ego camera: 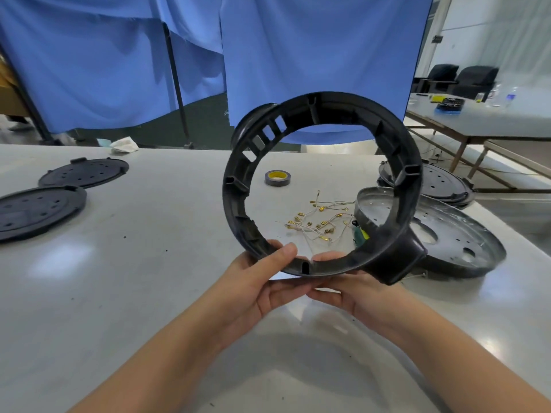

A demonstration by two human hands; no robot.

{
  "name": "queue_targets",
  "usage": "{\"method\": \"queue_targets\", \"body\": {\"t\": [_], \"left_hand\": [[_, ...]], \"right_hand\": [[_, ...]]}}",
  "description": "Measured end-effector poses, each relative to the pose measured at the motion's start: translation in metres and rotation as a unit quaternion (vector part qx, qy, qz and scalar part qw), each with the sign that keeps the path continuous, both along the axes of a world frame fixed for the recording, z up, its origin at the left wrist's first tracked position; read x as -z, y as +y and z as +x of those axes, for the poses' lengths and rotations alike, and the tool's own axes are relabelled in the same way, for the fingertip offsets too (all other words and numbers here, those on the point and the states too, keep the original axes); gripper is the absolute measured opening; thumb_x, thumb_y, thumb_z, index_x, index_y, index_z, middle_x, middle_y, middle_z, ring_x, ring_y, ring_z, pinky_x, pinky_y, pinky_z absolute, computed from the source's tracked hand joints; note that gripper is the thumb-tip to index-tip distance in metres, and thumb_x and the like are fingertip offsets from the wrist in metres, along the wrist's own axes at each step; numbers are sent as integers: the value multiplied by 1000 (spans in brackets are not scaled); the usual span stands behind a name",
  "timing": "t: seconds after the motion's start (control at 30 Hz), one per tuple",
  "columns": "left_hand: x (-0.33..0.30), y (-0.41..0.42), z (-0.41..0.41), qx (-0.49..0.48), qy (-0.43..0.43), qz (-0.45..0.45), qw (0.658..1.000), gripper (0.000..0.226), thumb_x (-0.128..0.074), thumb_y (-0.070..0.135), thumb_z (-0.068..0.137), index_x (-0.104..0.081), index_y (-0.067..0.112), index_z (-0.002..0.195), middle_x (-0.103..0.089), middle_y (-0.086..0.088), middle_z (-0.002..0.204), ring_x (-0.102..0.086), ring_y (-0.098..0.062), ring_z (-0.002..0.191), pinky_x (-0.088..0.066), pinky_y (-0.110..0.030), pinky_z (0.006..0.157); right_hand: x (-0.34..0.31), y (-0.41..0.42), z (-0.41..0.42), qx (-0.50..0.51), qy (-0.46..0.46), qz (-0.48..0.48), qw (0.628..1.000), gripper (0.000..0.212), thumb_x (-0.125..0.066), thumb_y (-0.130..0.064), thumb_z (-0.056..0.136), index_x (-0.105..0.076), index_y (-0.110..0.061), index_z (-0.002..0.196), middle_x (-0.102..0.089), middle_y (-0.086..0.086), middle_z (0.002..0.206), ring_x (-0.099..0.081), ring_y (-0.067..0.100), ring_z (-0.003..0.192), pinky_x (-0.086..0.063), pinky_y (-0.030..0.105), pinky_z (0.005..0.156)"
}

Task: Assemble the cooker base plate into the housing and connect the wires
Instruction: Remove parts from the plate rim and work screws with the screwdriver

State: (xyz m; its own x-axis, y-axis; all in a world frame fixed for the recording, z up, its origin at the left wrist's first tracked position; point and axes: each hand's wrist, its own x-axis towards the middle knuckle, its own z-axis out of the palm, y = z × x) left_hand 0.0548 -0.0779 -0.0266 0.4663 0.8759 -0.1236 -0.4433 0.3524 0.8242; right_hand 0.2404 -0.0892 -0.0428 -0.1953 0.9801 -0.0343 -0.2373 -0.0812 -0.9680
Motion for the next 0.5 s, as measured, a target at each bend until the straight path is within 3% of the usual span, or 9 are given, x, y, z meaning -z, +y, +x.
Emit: {"method": "queue_targets", "body": {"t": [0.17, 0.27, 0.4, 0.5], "left_hand": [[0, 0, 3, 23, -13, 11, 1000, 52, -71, 28, 77, -56, -2, 116, -70, -19, 115, -69, -36, 102, -58, -26, 75], [1, 0, 3, -12, -8, 13, 1000, 50, -75, 27, 73, -56, -2, 109, -72, -18, 110, -70, -35, 99, -58, -26, 73], [4, 2, 4, -58, 3, 9, 998, 45, -77, 25, 66, -51, 6, 97, -74, -19, 99, -72, -34, 93, -59, -26, 71], [3, 3, 4, -65, 7, 6, 998, 52, -77, 25, 68, -52, 2, 107, -72, -21, 104, -72, -33, 95, -58, -26, 72]], "right_hand": [[4, 4, -1, -20, 70, -84, 994, 29, -71, -3, 67, -76, -7, 96, -72, 13, 103, -71, 21, 84, -57, 29, 69], [5, 5, 0, -21, 95, -118, 988, 27, -61, 7, 75, -77, -8, 92, -72, 13, 101, -72, 24, 86, -58, 31, 66], [-1, 3, 2, -74, 86, -128, 985, 47, -40, 21, 85, -61, -1, 121, -65, 16, 123, -63, 31, 113, -58, 39, 83], [-5, 0, 2, -98, 80, -117, 985, 53, -60, 13, 76, -57, -2, 126, -61, 16, 129, -59, 31, 119, -52, 43, 94]]}}
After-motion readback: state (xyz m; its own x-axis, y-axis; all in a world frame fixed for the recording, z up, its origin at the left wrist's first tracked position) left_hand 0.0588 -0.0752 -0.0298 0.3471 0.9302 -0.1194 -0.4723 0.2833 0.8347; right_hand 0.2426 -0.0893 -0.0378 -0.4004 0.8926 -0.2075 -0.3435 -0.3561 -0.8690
